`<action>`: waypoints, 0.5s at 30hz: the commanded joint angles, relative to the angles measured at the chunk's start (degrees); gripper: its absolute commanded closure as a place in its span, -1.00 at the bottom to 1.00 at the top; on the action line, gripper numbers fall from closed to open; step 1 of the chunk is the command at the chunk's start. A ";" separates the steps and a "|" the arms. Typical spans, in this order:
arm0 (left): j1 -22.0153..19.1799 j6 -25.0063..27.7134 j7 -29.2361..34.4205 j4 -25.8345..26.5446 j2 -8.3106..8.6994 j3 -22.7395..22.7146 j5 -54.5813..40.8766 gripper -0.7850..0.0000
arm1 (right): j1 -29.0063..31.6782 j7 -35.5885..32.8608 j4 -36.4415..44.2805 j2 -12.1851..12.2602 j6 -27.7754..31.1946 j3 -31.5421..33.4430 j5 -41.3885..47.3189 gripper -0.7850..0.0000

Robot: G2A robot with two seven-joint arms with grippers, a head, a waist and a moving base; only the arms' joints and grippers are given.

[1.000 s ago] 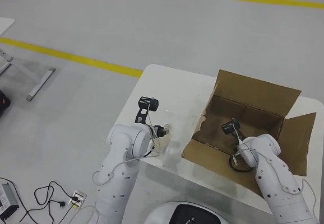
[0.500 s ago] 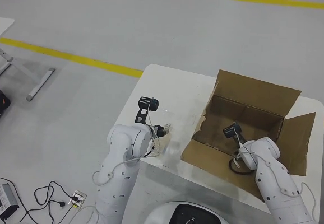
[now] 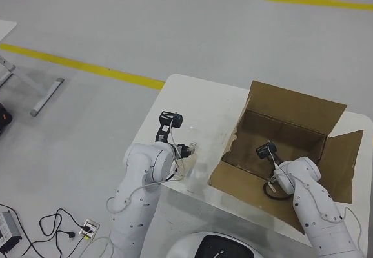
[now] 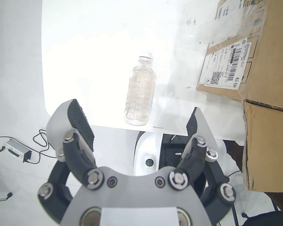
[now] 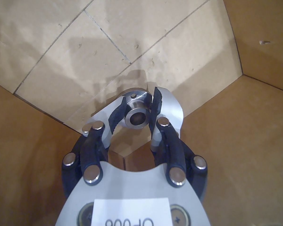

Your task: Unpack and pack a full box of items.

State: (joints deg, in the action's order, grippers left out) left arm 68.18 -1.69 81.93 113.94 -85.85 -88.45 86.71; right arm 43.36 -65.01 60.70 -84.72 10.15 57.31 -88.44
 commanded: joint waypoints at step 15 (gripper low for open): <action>0.00 0.00 0.00 0.00 0.00 0.00 0.00 -1.00 | 0.74 0.34 2.31 0.13 0.57 1.48 0.62 1.00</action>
State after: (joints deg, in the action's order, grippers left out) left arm 68.18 -1.69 81.93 113.94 -85.85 -88.45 86.71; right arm 44.04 -64.64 62.74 -84.60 10.66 58.68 -87.88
